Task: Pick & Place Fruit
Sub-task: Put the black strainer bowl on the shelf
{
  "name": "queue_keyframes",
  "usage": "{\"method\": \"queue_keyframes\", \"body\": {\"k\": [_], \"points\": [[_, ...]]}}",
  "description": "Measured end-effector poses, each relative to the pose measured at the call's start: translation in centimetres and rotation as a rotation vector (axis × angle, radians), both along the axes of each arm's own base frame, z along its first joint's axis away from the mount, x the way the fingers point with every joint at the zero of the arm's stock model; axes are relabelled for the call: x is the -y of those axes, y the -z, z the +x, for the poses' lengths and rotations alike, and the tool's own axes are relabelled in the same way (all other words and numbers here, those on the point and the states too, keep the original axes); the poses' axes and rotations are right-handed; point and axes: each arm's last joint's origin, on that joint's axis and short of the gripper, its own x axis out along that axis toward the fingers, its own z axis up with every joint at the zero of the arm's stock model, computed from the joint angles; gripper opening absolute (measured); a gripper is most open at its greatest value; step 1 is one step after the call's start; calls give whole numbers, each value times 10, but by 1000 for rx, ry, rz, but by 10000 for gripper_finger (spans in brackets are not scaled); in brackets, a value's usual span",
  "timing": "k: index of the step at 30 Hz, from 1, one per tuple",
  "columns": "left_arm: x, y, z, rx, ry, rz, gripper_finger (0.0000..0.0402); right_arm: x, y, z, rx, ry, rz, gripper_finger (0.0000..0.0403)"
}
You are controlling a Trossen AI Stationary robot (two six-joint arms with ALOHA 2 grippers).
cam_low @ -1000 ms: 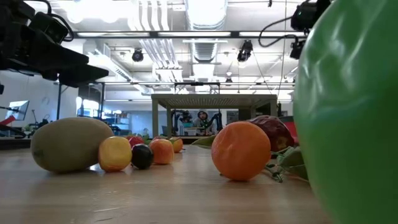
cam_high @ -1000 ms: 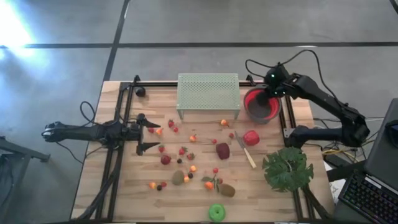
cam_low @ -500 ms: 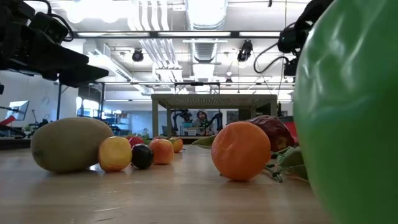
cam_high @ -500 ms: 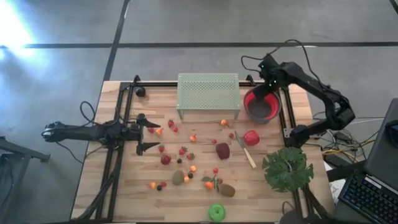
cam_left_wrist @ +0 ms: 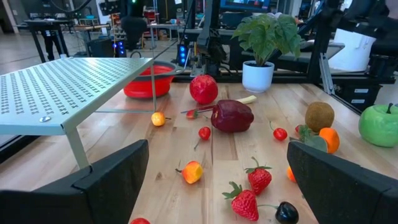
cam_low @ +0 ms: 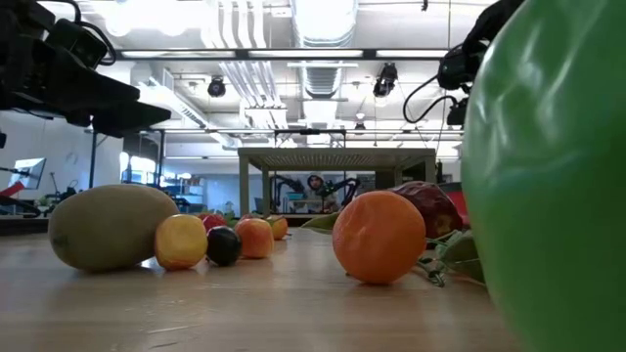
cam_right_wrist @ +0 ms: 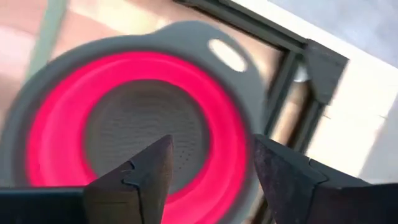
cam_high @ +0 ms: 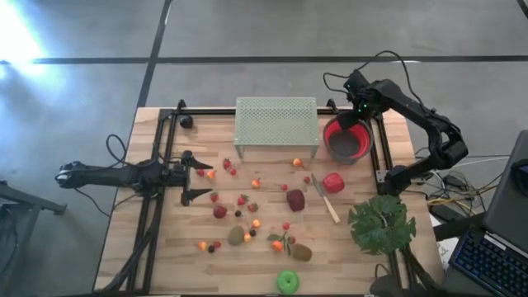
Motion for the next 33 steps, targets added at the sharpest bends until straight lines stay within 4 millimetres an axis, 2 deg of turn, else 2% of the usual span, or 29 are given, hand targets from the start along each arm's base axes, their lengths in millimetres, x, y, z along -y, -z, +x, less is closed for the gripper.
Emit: {"method": "queue_keyframes", "body": {"k": [6,11,19,23,33], "points": [[0,0,0,0,0,0,388,4,0,10,132,-141,-1,195],[0,0,0,0,0,0,388,5,-1,12,178,-123,-5,182],[0,0,0,0,0,0,388,4,-2,23,186,-418,-46,166],[0,0,0,0,0,0,388,8,5,27,148,-511,-36,173],[0,0,0,0,0,0,388,23,35,39,84,-574,59,190]]}}
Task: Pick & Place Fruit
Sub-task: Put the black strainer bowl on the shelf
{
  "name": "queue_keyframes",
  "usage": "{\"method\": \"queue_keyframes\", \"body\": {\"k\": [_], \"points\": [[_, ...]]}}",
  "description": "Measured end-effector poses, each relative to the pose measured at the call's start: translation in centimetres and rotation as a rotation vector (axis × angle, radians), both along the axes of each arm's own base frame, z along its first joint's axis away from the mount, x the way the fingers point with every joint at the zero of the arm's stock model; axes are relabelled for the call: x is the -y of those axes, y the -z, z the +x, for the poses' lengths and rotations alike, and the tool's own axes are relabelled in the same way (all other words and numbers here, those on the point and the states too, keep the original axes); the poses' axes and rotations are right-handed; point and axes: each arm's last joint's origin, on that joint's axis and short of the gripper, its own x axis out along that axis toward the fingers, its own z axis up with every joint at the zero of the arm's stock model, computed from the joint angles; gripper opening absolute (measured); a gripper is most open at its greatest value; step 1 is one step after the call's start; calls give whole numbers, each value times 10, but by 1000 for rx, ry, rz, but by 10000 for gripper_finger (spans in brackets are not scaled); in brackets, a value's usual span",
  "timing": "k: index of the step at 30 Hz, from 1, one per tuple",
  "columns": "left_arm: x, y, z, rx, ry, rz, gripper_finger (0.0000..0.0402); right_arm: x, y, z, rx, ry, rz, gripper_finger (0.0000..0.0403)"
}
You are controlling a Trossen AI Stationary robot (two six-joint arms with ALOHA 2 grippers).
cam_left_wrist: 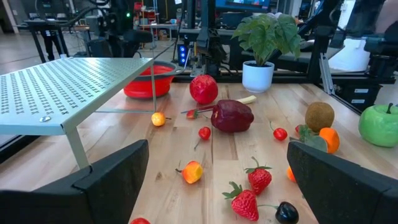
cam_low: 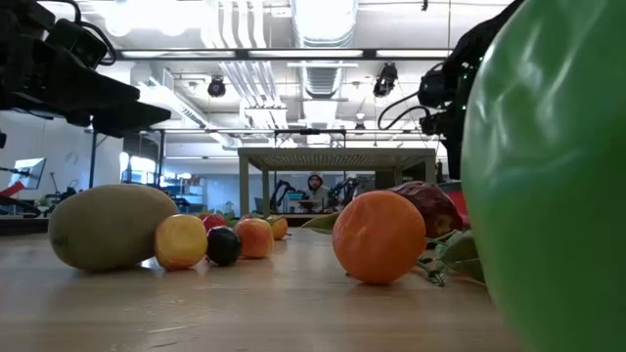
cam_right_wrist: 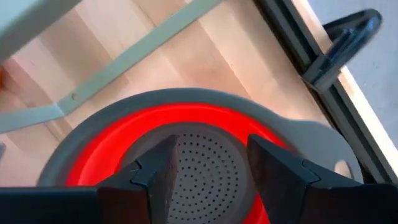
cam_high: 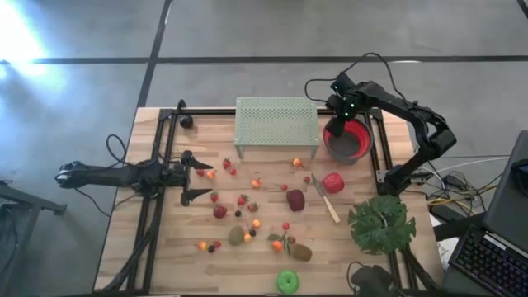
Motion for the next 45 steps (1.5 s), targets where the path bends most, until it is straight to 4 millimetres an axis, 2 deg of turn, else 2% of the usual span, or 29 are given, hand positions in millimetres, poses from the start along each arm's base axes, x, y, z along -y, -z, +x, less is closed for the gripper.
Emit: {"method": "queue_keyframes", "body": {"k": [7,17,31,38,45], "points": [[0,0,0,0,0,0,388,9,-2,5,-52,-103,-44,173],[0,0,0,0,0,0,388,9,-1,6,-136,-289,-103,167],[0,0,0,0,0,0,388,16,26,12,-227,-412,-47,166],[0,0,0,0,0,0,388,16,23,11,-249,-409,-65,153],[0,0,0,0,0,0,388,8,9,7,-265,-411,-95,133]]}}
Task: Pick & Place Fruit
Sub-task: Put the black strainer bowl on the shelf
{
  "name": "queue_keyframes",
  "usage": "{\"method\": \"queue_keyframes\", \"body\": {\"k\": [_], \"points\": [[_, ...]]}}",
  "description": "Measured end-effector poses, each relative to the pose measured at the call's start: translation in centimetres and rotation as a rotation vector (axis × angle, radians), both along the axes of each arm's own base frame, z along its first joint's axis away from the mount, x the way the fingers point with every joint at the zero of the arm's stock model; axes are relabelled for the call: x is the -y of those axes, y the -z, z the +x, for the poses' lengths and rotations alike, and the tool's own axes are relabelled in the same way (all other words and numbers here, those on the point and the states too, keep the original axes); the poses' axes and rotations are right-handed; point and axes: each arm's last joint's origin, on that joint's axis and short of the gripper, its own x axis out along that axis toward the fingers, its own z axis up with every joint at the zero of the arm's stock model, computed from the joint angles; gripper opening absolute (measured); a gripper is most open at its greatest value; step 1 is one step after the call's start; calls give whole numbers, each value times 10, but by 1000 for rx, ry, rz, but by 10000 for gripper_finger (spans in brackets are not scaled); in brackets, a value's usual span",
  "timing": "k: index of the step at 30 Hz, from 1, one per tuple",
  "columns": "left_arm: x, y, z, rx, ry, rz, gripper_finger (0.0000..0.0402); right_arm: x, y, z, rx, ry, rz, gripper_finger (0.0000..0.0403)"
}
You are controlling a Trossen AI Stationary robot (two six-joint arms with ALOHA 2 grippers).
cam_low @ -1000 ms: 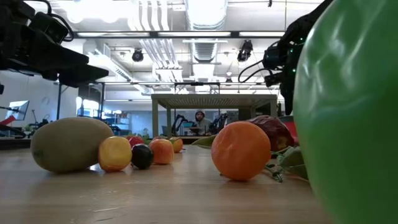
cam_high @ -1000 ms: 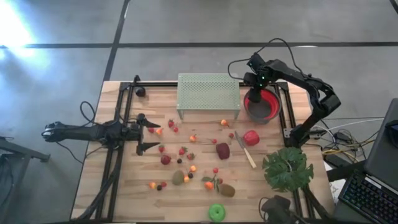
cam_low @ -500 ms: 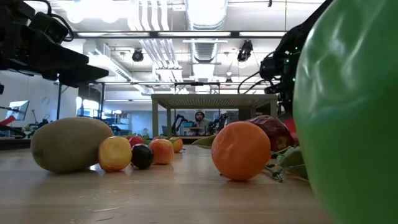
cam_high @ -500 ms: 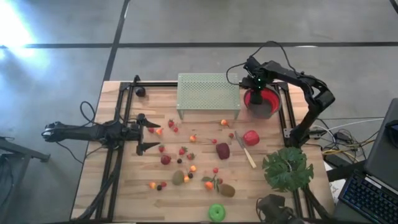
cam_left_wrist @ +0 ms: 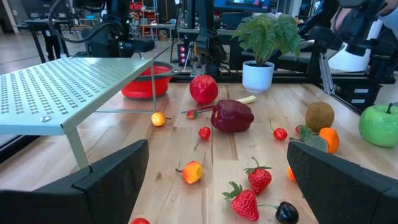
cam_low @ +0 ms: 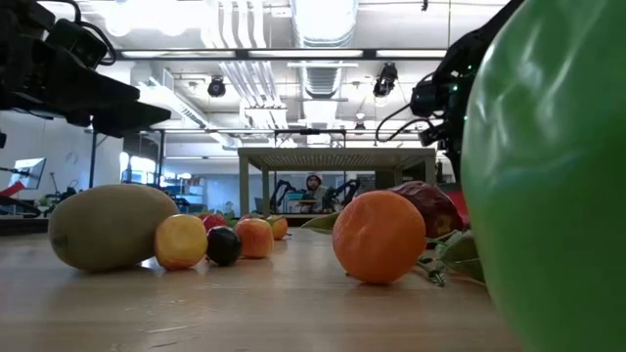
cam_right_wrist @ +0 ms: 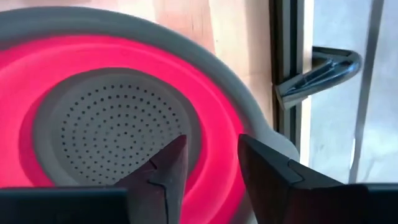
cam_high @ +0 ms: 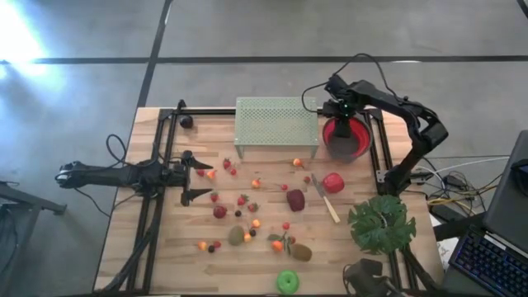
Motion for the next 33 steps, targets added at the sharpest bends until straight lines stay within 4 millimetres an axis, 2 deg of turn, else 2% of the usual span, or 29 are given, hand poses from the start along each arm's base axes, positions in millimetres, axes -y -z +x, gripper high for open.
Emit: {"method": "queue_keyframes", "body": {"k": [6,11,22,27,33], "points": [[0,0,0,0,0,0,388,0,-10,0,35,-28,-54,123],[0,0,0,0,0,0,388,2,-5,1,7,-14,-58,121],[0,0,0,0,0,0,388,3,-3,1,6,-13,-57,143],[0,0,0,0,0,0,388,6,3,7,19,1,-62,146],[0,0,0,0,0,0,388,8,13,13,-13,-5,-61,130]]}}
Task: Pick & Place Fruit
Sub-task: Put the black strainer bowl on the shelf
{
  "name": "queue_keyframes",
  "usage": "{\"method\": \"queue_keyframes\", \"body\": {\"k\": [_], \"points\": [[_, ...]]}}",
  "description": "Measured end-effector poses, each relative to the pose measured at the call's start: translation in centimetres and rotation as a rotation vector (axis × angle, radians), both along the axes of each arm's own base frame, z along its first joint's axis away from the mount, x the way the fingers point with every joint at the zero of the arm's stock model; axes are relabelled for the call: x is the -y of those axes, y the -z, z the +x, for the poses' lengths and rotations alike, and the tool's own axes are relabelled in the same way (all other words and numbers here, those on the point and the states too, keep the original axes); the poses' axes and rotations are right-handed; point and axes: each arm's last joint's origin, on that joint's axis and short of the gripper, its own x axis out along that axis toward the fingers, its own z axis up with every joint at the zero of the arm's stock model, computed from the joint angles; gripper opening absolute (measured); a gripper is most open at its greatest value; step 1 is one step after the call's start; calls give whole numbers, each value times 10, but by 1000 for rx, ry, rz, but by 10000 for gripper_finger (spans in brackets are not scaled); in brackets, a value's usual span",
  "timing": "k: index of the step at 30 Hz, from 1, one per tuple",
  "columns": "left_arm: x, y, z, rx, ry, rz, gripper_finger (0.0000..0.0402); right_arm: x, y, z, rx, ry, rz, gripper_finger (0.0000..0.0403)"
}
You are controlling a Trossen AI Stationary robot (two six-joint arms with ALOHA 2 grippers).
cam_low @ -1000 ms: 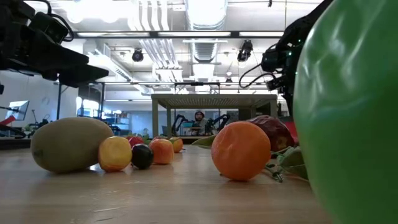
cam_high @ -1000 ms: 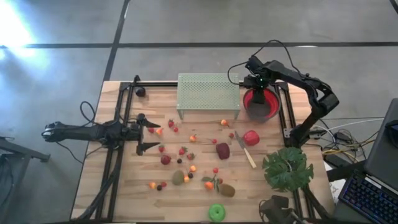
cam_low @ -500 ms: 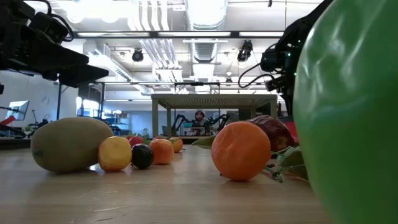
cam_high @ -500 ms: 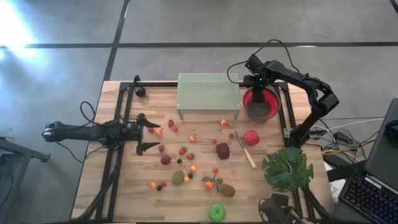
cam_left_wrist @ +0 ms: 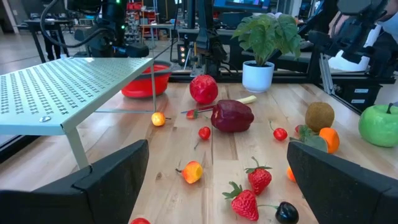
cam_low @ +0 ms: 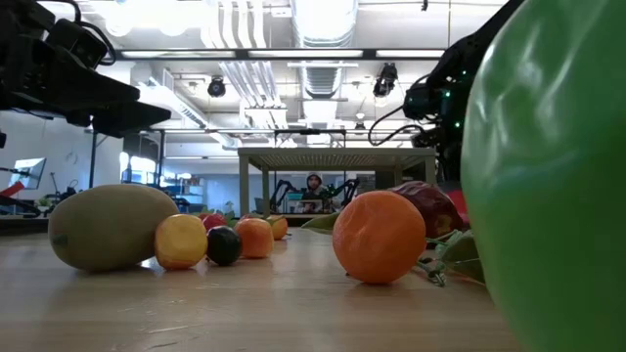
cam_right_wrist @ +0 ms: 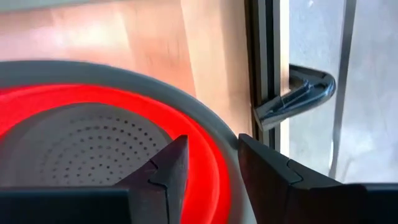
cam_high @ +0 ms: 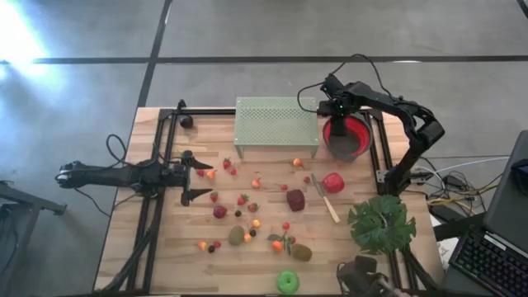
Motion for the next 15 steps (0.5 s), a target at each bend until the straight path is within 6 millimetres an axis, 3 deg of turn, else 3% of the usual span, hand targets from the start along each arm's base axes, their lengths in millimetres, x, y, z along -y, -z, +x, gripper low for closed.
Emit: {"method": "queue_keyframes", "body": {"k": [10,15], "points": [[0,0,0,0,0,0,388,0,-2,-1,-34,-11,1,103],[0,0,0,0,0,0,388,-3,-7,5,-38,-40,2,115]]}}
